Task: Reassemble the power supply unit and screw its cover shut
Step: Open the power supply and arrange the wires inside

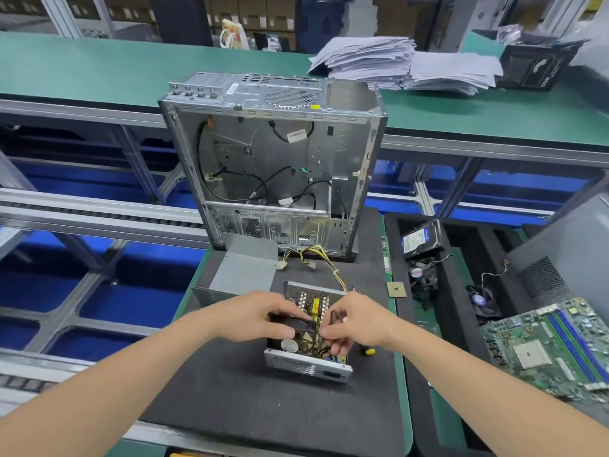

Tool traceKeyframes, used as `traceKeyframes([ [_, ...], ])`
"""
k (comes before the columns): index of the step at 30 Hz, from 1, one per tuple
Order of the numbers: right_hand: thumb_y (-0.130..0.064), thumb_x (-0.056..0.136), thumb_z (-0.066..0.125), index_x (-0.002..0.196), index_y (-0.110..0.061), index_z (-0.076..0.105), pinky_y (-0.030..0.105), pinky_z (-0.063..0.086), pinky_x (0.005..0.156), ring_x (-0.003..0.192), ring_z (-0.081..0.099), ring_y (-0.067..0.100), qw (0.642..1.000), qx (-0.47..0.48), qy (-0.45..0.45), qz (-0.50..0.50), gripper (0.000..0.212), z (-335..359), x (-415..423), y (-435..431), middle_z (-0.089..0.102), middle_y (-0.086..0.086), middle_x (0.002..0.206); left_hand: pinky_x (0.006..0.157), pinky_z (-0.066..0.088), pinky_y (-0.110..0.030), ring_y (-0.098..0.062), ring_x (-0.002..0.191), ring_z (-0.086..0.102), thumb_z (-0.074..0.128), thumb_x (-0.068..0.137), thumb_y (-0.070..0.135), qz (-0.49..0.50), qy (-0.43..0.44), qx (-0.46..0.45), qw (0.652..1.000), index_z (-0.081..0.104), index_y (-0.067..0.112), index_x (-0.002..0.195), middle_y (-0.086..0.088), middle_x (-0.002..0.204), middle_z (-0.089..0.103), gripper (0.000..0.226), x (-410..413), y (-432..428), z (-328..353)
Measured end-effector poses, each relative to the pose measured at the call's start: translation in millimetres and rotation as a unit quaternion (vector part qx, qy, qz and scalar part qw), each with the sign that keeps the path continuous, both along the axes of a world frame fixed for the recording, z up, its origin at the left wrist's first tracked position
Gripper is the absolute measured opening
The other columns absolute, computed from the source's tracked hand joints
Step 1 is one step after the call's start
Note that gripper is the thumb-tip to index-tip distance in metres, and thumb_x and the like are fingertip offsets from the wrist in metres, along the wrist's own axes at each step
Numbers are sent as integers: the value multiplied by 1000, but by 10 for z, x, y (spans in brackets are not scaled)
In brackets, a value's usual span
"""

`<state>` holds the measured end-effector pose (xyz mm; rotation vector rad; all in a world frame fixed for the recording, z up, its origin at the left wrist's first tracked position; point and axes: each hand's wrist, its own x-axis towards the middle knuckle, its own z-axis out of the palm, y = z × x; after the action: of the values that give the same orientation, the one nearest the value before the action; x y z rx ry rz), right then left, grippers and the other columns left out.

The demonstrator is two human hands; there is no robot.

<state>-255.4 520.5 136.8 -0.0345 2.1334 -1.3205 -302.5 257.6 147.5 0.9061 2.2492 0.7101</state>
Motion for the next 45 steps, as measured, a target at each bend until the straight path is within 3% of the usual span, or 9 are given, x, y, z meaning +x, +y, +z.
traceKeyframes([
  [4, -13, 92, 78, 92, 3, 74, 23, 53, 52, 62, 71, 19, 998, 55, 13, 16, 17, 4, -9, 11, 72, 8, 73, 91, 45, -17, 10, 102, 55, 63, 100, 42, -26, -1, -23, 999, 69, 42, 127, 26, 111, 61, 28, -6, 45, -40],
  [11, -12, 89, 72, 95, -7, 74, 29, 62, 60, 64, 74, 14, 993, 87, 46, 66, 8, -13, 33, 9, 74, -3, 70, 84, 46, -17, 4, 93, 61, 71, 95, 38, 22, 31, -16, 999, 79, 35, 108, 26, 96, 68, 15, 30, 194, -193],
  [18, -18, 90, 75, 91, -16, 77, 31, 64, 66, 69, 76, 16, 990, 86, 78, 85, 3, 18, 77, 32, 68, -5, 69, 84, 47, -20, -5, 94, 64, 75, 92, 33, -52, 62, -30, 996, 79, 29, 106, 13, 104, 75, 15, -2, 290, -180],
  [23, -22, 90, 80, 94, -17, 80, 31, 63, 67, 66, 71, 12, 990, 89, 74, 75, 6, 36, 104, 4, 66, -11, 67, 78, 46, -25, -9, 82, 58, 72, 93, 27, -118, 36, -55, 991, 73, 28, 100, 7, 91, 71, 7, -109, 307, -131],
  [27, -32, 89, 80, 93, -22, 81, 34, 63, 68, 63, 63, 14, 989, 109, 82, 58, 11, 18, 185, -51, 66, -4, 72, 73, 41, -13, 0, 79, 57, 73, 93, 29, -130, 48, -46, 989, 72, 30, 97, 15, 88, 67, 4, -137, 288, -144],
  [32, -40, 87, 81, 92, -28, 83, 39, 55, 76, 73, 56, 12, 986, 123, 109, 10, 14, -77, 275, -162, 75, 4, 91, 80, 45, -20, 0, 88, 56, 67, 96, 28, -148, 30, -33, 988, 66, 35, 97, 20, 92, 61, 7, -114, 213, -182],
  [39, -31, 87, 82, 90, -19, 83, 29, 51, 71, 70, 59, 10, 993, 95, 64, 12, 12, -55, 206, -201, 76, 2, 81, 87, 50, -45, -17, 90, 58, 64, 94, 38, -162, -2, -42, 986, 56, 35, 90, 8, 95, 62, 10, -70, 133, -42],
  [42, -16, 100, 63, 101, -4, 77, 27, 59, 69, 73, 69, 16, 999, 21, -25, -7, 19, -24, 191, -145, 75, 8, 83, 79, 51, -44, -19, 85, 55, 70, 87, 55, -171, 32, -66, 983, 50, 33, 88, 4, 90, 60, 29, -53, 146, -31],
  [45, -4, 102, 51, 109, -5, 66, 29, 59, 65, 68, 68, 22, 999, 0, -46, 15, 16, 25, 173, 36, 74, 14, 83, 70, 51, -41, -11, 77, 53, 63, 85, 67, -185, 98, -86, 974, 49, 36, 82, 8, 84, 58, 34, -41, 184, -40],
])
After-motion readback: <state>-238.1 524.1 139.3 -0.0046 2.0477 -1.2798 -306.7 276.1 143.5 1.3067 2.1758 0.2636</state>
